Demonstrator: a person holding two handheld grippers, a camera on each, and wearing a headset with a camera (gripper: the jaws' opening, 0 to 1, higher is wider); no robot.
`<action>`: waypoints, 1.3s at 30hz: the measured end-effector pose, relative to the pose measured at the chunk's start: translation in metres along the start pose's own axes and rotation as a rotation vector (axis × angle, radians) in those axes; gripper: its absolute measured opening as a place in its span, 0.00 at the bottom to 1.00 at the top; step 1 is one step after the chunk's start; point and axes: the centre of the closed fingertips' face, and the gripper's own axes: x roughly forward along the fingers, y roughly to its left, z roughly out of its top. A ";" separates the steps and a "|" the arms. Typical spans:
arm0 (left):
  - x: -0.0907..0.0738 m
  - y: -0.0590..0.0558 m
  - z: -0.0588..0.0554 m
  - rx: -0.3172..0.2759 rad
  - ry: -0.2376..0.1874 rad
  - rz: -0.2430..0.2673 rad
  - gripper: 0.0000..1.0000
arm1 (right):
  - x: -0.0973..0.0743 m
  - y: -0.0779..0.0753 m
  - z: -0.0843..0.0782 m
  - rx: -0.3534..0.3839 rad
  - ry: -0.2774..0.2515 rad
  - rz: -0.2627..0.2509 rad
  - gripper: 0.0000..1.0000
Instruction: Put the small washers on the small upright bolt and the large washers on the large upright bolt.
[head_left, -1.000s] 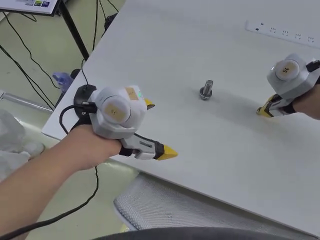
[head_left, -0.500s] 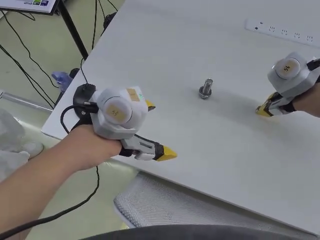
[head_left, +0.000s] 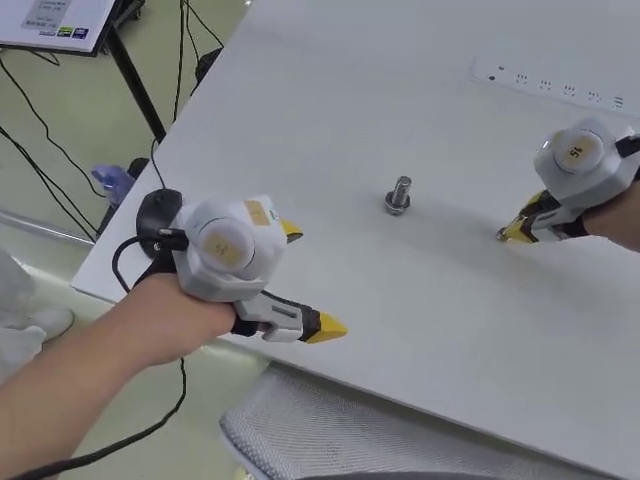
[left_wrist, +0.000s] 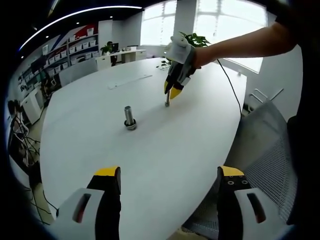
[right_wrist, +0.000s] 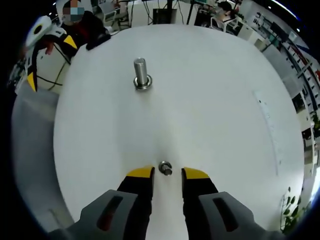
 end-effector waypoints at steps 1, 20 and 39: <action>0.000 0.000 -0.001 0.002 0.002 -0.001 0.78 | -0.002 0.001 0.001 0.011 -0.010 -0.001 0.23; -0.002 0.002 0.015 0.001 -0.036 0.006 0.80 | -0.062 0.017 0.004 0.154 -0.251 -0.071 0.36; -0.007 0.000 0.034 -0.031 -0.101 0.022 0.81 | -0.137 0.052 0.007 0.389 -0.617 -0.134 0.50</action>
